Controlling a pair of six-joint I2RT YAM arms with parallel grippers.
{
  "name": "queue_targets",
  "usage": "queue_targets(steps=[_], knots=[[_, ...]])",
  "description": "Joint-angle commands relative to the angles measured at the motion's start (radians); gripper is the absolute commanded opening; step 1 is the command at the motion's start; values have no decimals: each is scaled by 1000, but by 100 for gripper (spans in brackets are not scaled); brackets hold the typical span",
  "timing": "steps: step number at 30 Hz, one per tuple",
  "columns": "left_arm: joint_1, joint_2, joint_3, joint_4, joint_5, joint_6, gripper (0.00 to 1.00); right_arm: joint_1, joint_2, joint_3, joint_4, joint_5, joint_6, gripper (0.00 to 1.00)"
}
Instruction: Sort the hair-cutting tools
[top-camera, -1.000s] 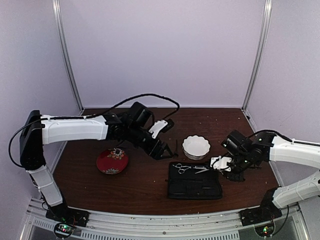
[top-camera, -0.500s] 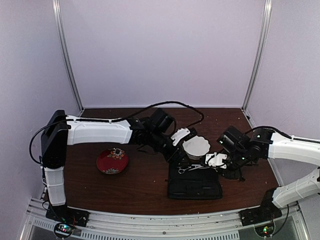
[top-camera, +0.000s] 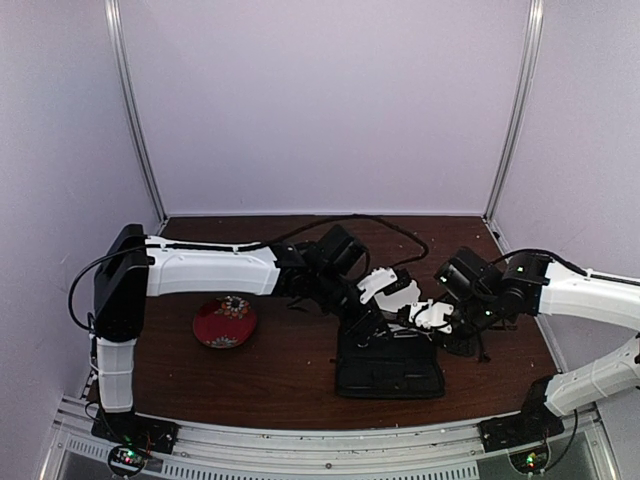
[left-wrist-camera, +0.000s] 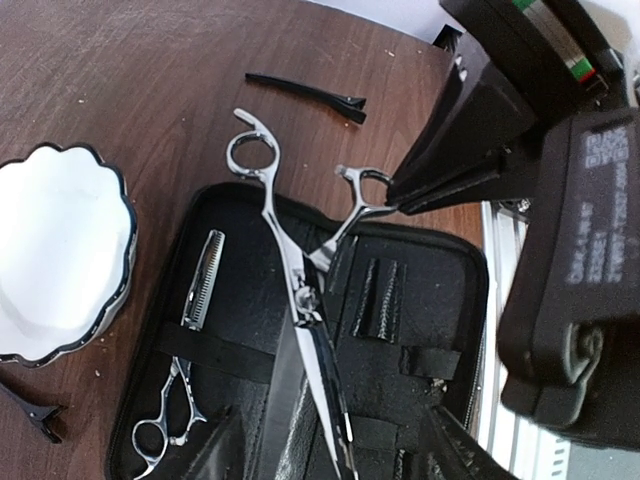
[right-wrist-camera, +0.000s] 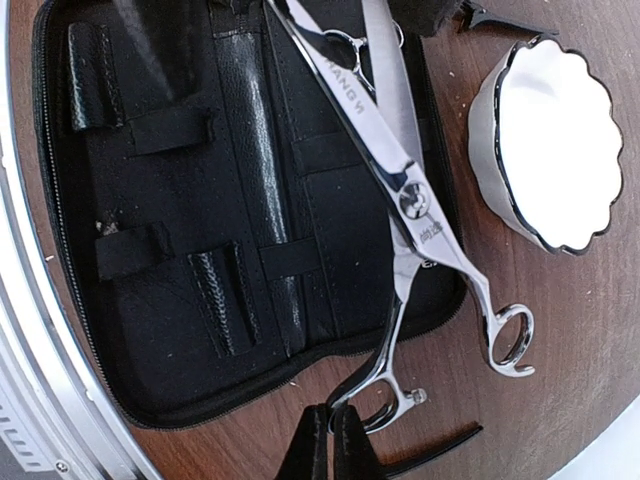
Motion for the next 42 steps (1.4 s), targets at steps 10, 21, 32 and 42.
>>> queue_targets(steps=[10, 21, 32, 42], knots=[[1, 28, 38, -22, -18, 29, 23, 6, -17, 34, 5, -25, 33, 0], [0, 21, 56, -14, -74, -1, 37, 6, -21, -3, 36, 4, 38, 0], [5, -55, -97, -7, -158, -11, 57, 4, -7, -163, 171, 115, 4, 0], [17, -88, -157, -90, -267, -157, 54, 18, 18, -204, 150, 324, -32, 0]])
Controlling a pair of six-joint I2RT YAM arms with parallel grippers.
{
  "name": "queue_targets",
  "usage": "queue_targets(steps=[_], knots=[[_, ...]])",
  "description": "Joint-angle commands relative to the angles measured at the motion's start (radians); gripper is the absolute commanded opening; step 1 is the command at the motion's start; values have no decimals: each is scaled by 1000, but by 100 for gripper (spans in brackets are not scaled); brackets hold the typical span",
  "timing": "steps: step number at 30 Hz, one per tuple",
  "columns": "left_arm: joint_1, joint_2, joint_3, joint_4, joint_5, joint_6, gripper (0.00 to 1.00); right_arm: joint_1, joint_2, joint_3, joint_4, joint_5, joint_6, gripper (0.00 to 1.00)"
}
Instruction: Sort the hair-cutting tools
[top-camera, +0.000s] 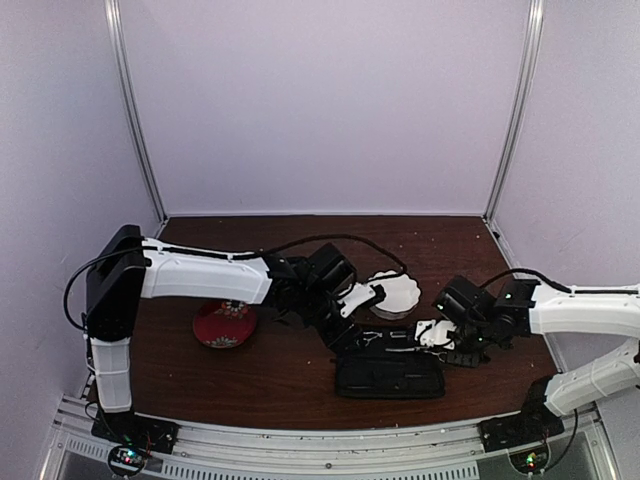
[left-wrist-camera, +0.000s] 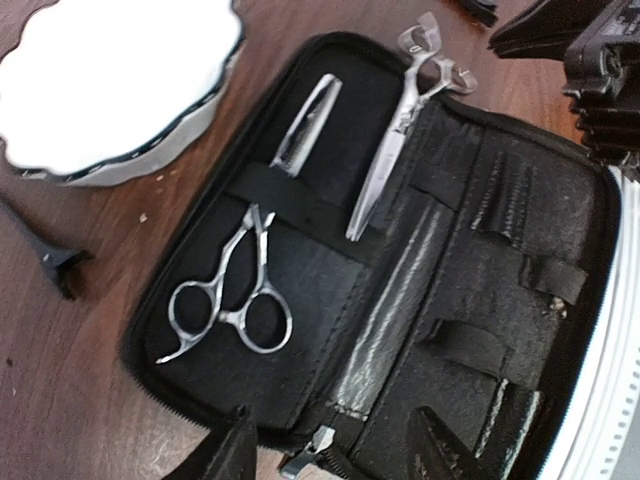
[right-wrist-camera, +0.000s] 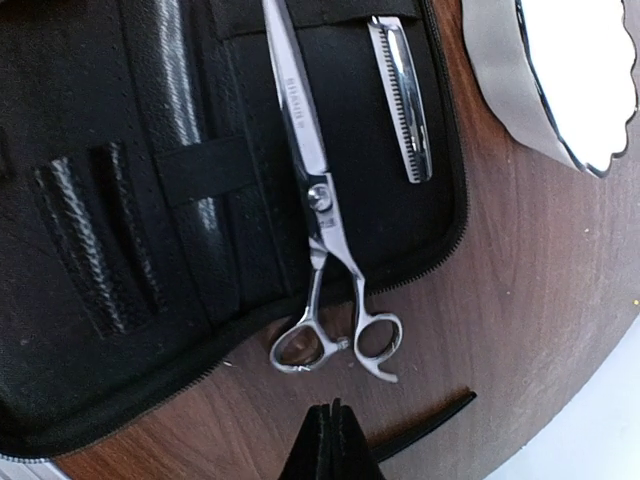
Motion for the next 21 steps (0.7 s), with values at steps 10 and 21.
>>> queue_targets(steps=[10, 21], knots=[[15, -40, -84, -31, -47, -171, 52, 0, 25, -10, 26, 96, 7, 0], [34, -32, -112, -11, -2, -209, 52, -218, 63, 18, 46, -108, -47, 21]])
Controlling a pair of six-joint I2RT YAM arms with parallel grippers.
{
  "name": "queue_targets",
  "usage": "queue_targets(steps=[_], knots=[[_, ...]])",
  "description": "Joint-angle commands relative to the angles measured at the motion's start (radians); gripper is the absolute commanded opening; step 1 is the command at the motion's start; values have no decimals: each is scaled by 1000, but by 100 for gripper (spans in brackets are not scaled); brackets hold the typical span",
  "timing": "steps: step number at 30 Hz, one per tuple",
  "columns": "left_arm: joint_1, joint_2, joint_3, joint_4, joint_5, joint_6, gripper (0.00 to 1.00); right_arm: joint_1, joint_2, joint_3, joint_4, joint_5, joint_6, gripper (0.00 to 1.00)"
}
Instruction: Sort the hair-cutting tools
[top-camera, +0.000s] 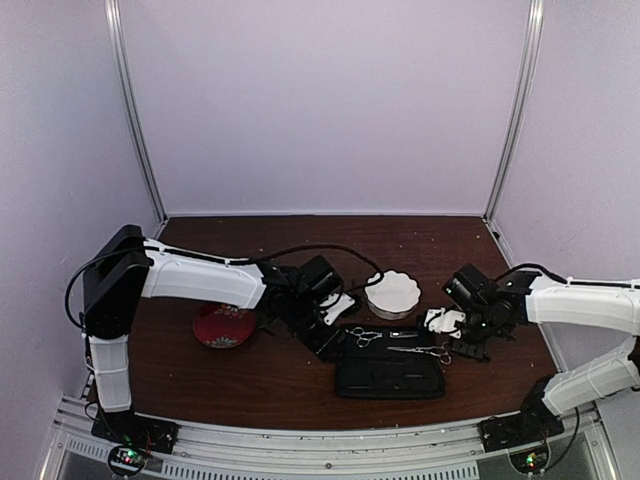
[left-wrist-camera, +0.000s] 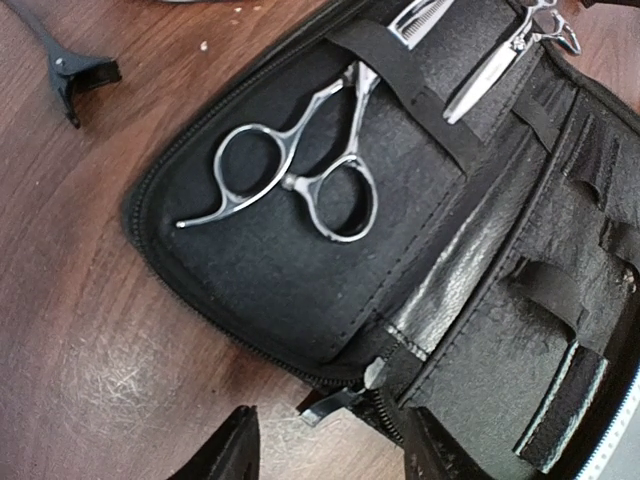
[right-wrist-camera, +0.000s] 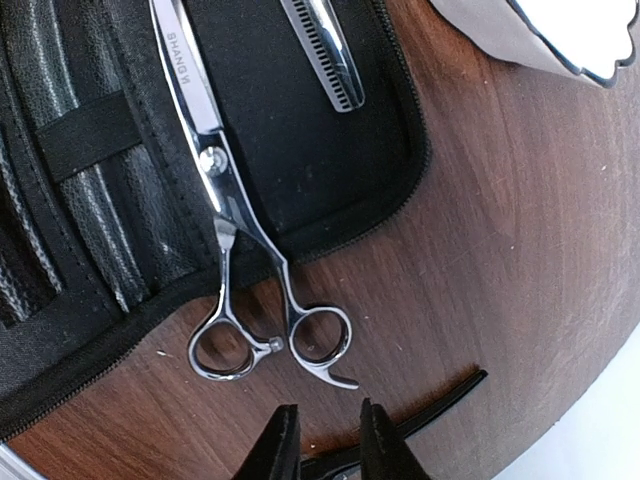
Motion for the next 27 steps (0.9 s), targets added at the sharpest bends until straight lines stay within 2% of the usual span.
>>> queue_targets(steps=[1, 11, 19, 27], knots=[[5, -15, -9, 32, 23, -20, 52, -59, 32, 26, 32, -81, -24, 21], [5, -10, -20, 47, 27, -28, 52, -156, 158, 94, 61, -169, -32, 20], [5, -8, -23, 52, 29, -27, 52, -170, 233, 113, 66, -179, -53, 19], [5, 1, -22, 52, 32, -24, 51, -175, 237, 108, 34, -206, -70, 18]])
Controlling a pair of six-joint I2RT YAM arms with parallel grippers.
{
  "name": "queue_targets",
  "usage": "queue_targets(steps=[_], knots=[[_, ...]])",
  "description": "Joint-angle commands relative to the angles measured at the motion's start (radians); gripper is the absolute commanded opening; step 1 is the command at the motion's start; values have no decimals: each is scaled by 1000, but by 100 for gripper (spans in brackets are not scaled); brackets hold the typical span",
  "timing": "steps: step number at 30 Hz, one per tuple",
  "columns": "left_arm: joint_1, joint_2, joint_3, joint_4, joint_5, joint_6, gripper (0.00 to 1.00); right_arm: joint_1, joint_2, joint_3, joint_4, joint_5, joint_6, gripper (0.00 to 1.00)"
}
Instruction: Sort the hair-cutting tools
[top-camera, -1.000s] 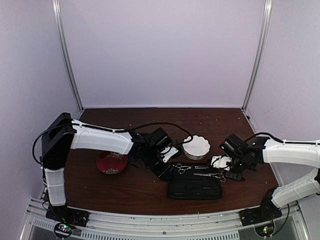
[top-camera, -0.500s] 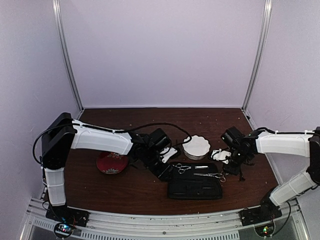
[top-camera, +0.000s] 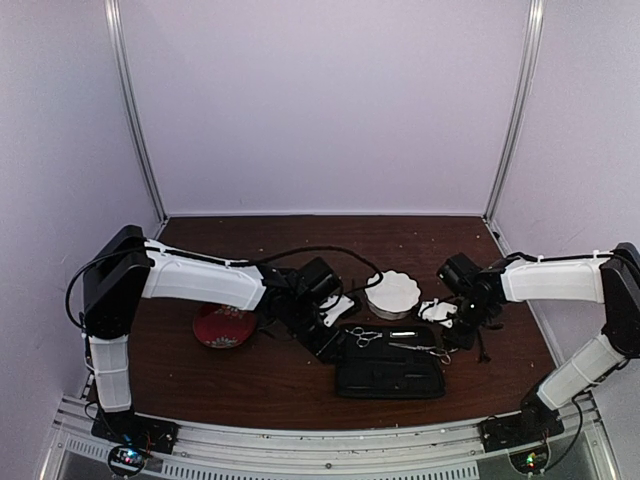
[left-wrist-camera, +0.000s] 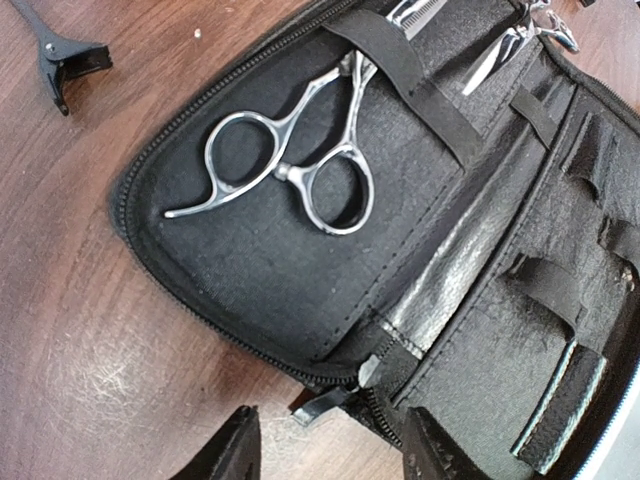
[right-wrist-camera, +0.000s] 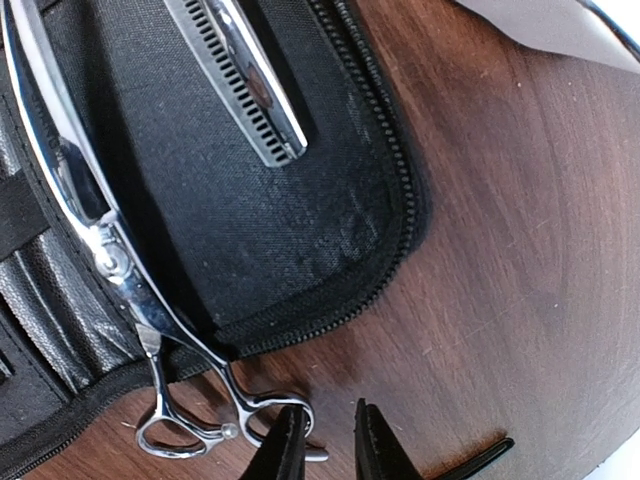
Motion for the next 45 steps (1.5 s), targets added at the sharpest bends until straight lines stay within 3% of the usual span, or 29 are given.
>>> queue_targets(steps=[1, 14, 30, 38, 45], knots=[[2, 1, -5, 36, 14, -5, 51, -8, -5, 15, -35, -45, -25, 18], [2, -1, -7, 28, 13, -2, 51, -16, -2, -4, -62, -112, -55, 18], [2, 1, -6, 25, 15, -2, 51, -16, 4, -1, -42, -93, -64, 0], [2, 0, -10, 22, 18, -4, 51, -16, -102, 79, -187, 41, -160, 0], [2, 0, -7, 4, 11, -2, 50, -12, -69, 241, -332, 99, -232, 0]])
